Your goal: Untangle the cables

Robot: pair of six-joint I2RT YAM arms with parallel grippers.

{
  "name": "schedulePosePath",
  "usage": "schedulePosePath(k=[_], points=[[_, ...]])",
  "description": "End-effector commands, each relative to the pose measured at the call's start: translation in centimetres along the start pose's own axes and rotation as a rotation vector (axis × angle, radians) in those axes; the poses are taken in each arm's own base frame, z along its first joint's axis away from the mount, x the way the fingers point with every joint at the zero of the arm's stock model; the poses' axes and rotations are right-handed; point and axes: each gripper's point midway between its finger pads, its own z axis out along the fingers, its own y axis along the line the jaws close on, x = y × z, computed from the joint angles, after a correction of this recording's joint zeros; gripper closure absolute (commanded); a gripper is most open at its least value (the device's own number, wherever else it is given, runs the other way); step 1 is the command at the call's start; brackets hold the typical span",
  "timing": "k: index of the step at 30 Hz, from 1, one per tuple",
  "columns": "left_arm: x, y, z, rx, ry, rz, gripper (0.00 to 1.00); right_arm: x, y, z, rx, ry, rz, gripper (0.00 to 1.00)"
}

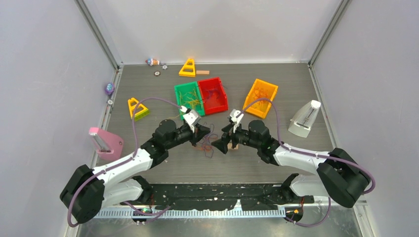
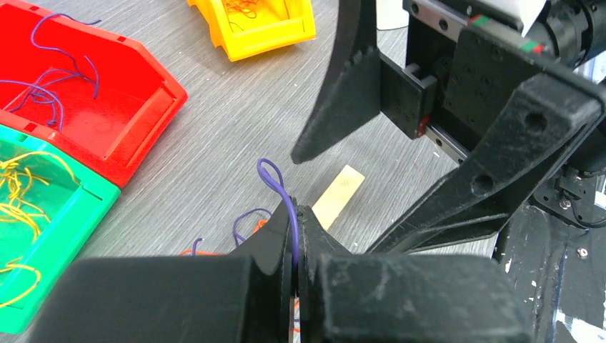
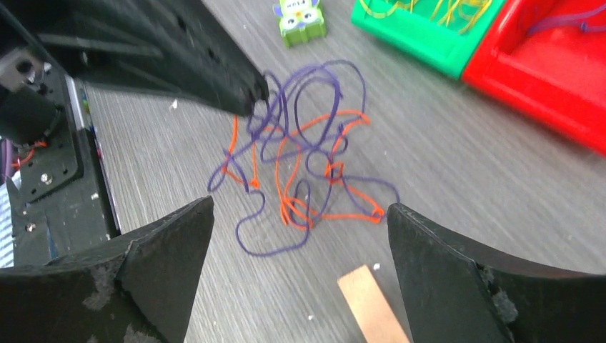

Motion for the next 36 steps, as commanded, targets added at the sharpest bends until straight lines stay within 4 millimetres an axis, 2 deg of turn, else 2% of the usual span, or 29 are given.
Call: schedulePosePath(k=[1, 5, 6, 9, 12, 17, 23, 26, 27, 28, 29, 30, 31, 32, 36], points=[[-2.5, -0.2, -0.2, 0.006, -0.094, 0.031, 1.00, -0.9, 0.3, -0.5, -0.005, -0.069, -0.027, 0.03], [-2.8, -1.0, -0.4, 0.046, -0.118, 0.039, 1.00, -1.2, 0.9, 0.2, -0.050, -0.099, -0.015, 0.00], [-2.9, -1.1, -0.4, 0.052, -0.122, 0.038, 1.00, -1.8, 1.1, 0.4, -0.064, -0.126, -0.021, 0.01], [-3.0, -1.2, -0.5, 0.058, -0.128, 0.038, 1.00, -2.0, 1.8, 1.7, -0.126, -0.125, 0.001, 0.06], [-3.2, -1.1, -0.6, 0.047, -0.137, 0.041, 1.00, -1.7, 1.9, 2.8, -0.152, -0.121, 0.021, 0.09], [-3.5, -0.1, -1.6, -0.025, -0.172, 0.050, 1.00, -0.7, 1.4, 3.0, -0.123, -0.107, 0.024, 0.11], [-3.5, 0.3, -1.9, -0.054, -0.179, 0.064, 1.00, 0.7, -0.9, 1.7, 0.002, -0.066, 0.036, 0.18], [-3.2, 0.3, -1.5, -0.045, -0.154, 0.061, 1.00, 1.5, -2.7, 0.7, 0.085, -0.045, 0.080, 0.27], [-3.1, 0.3, -1.5, -0.045, -0.151, 0.059, 1.00, 2.3, -3.3, 0.4, 0.113, -0.008, 0.100, 0.29], [-3.1, 0.4, -1.4, -0.045, -0.148, 0.059, 1.00, 2.0, -4.1, 0.6, 0.155, 0.003, 0.106, 0.34], [-3.0, 0.4, -1.4, -0.047, -0.145, 0.058, 1.00, 3.8, -5.0, 0.2, 0.207, 0.083, 0.132, 0.37], [-2.9, 0.5, -1.3, -0.051, -0.140, 0.056, 1.00, 3.2, -5.3, 0.6, 0.225, 0.091, 0.136, 0.43], [-2.9, 0.5, -1.3, -0.051, -0.138, 0.055, 1.00, 4.7, -5.9, 0.2, 0.268, 0.159, 0.169, 0.45], [-2.9, 0.5, -1.2, -0.052, -0.134, 0.054, 1.00, 4.4, -6.1, 0.3, 0.280, 0.163, 0.179, 0.47], [-2.6, 0.9, -1.2, -0.075, -0.119, 0.048, 1.00, 5.6, -6.4, -0.2, 0.355, 0.236, 0.271, 0.48]])
